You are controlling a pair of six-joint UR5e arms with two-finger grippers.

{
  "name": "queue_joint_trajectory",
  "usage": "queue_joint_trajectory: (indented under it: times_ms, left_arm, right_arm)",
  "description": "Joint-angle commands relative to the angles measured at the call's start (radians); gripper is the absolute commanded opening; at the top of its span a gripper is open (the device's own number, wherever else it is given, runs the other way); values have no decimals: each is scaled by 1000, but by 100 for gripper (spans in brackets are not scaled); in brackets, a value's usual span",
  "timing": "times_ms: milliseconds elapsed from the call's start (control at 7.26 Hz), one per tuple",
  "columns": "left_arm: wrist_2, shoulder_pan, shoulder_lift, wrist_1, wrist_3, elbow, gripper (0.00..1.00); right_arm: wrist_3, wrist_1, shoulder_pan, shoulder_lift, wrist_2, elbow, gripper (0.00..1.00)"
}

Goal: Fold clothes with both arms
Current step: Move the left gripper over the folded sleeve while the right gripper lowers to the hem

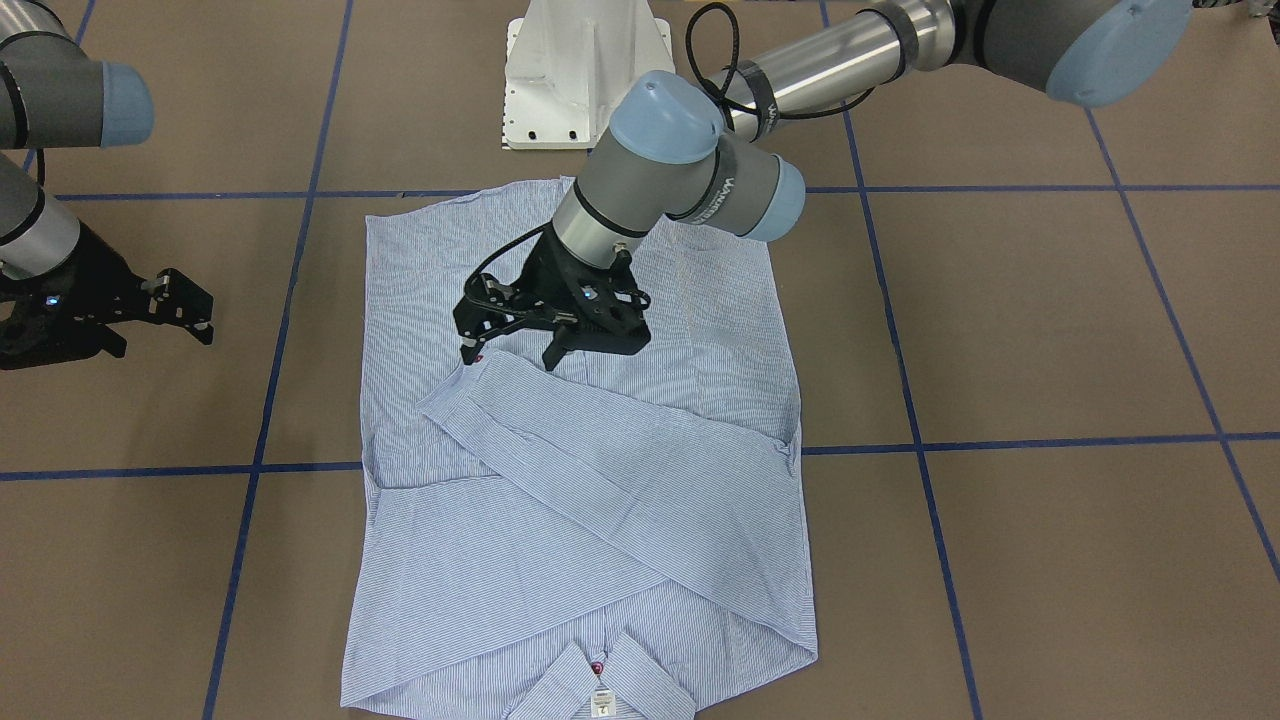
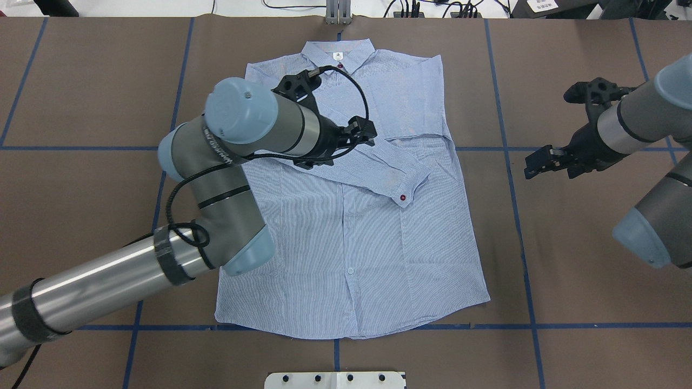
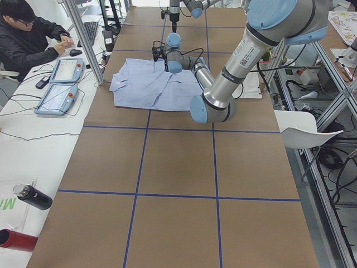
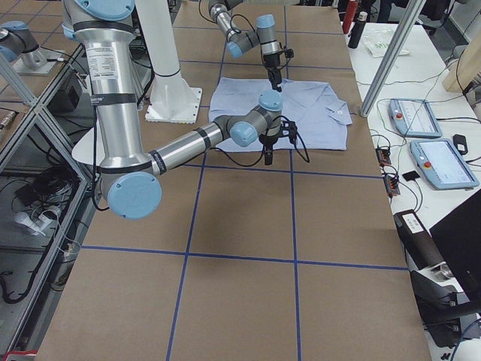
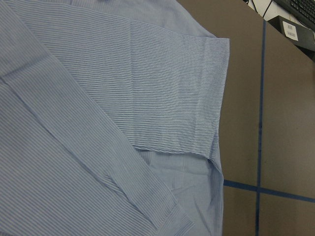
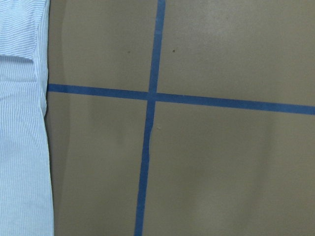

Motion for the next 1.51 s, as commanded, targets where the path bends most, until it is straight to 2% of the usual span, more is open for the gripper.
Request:
queue_joint_trajectory:
  times_ms: [0,138,551,826,1101,1377]
  left_arm:
    - [-26,0,126,240,1,-293,100]
    - [-24,0,132,274,1,-338,100]
    - [-21,1,133,276,1,-350,100]
    - [-19,1,138,276,1,-354,100]
    - [-19,1,140,278,1,-354,100]
    - [-19,1,140,278,1,-354,100]
  right_arm:
    - [155,132,-140,-84,-65,68,100]
    - [226,132,-239,-120,-154,119,100]
    - [329,121,-448,-126,-322,120,96]
    - [330,120,-490,-126,-339,121,89]
    - [330,120,-507,-125,-337,115,73]
    - [330,86,-524,-113,-331,116,63]
